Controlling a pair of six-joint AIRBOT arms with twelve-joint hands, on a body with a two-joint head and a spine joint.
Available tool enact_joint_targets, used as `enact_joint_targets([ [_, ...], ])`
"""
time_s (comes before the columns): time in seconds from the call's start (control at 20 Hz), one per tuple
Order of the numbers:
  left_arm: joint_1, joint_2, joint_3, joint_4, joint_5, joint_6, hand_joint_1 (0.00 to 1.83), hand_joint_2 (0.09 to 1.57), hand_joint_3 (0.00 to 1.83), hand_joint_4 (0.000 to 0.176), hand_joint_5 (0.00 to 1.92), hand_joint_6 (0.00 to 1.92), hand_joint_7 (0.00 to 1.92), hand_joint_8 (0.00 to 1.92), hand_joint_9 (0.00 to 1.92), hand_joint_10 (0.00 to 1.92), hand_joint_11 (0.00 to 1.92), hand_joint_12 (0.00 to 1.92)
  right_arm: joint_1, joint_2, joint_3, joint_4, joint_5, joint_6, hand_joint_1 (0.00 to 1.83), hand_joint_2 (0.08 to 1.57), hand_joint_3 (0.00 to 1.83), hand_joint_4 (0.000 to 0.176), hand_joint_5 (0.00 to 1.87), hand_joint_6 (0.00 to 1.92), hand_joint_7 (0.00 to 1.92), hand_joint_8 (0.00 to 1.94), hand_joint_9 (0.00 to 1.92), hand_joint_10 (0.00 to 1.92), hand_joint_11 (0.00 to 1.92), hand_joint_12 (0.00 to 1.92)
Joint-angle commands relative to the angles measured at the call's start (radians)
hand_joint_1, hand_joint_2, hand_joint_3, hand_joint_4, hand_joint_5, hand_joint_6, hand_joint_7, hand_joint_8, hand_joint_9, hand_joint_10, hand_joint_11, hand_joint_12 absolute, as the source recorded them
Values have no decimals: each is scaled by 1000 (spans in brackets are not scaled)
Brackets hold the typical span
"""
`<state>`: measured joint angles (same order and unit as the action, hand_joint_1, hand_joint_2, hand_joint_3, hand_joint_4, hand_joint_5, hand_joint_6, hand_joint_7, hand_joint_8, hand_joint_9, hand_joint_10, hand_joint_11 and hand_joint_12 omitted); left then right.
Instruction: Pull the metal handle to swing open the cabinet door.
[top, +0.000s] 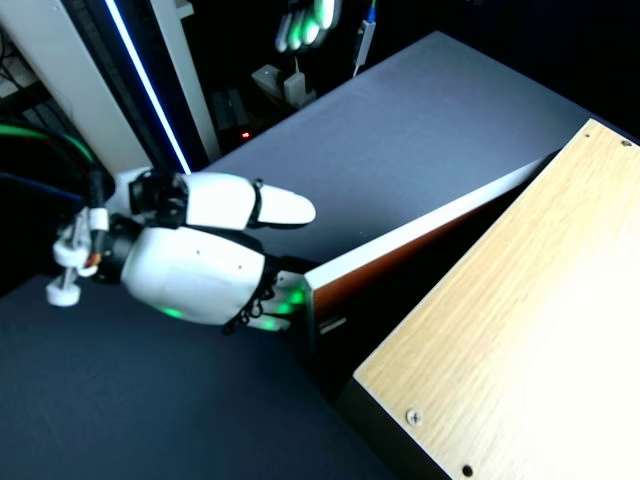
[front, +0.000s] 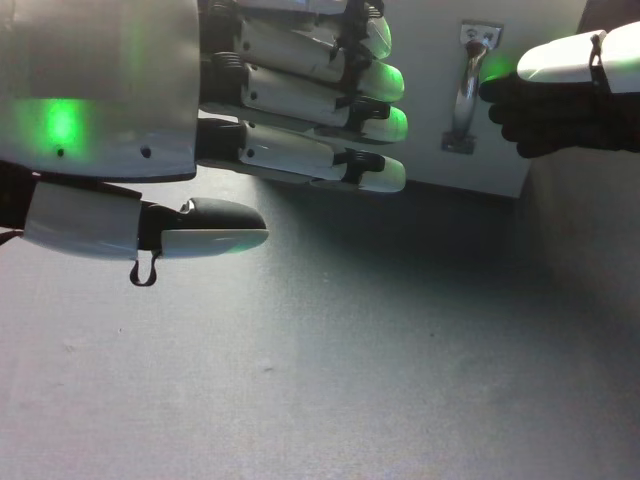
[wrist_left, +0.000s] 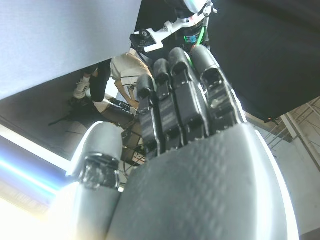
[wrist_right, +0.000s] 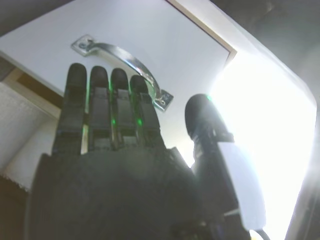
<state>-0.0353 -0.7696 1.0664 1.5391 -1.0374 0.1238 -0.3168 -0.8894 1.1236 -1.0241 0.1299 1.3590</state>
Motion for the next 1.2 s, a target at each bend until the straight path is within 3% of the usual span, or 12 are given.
enact_joint_targets([
  [0.0,-8,5,0,-95,-21,6,0,1567,223,0,431,1,428,3,397,3,16,878,6,10,0,19,58,9,0,1478,0,0,222,2,231,2,217,2,0,632],
  [0.4,-8,5,0,-95,-21,6,0,1571,162,0,438,0,442,2,416,1,89,759,-10,47,-3,-23,110,9,0,1495,4,0,198,0,223,4,198,0,0,628],
  [0.8,-8,5,0,-96,-21,6,0,1567,191,0,404,1,403,1,378,0,40,787,-24,80,-2,-89,220,-2,0,1488,0,0,203,6,225,6,218,7,0,626],
  [1.05,-8,5,0,-96,-21,6,0,1567,202,0,428,4,423,2,394,2,46,827,-31,68,45,-180,364,-161,0,1501,3,0,184,0,194,0,181,0,0,569],
  [1.15,-8,5,0,-96,-21,6,0,1558,197,0,417,0,417,0,388,0,41,829,-38,63,65,-207,414,-279,0,1497,0,0,189,2,196,2,182,2,0,570],
])
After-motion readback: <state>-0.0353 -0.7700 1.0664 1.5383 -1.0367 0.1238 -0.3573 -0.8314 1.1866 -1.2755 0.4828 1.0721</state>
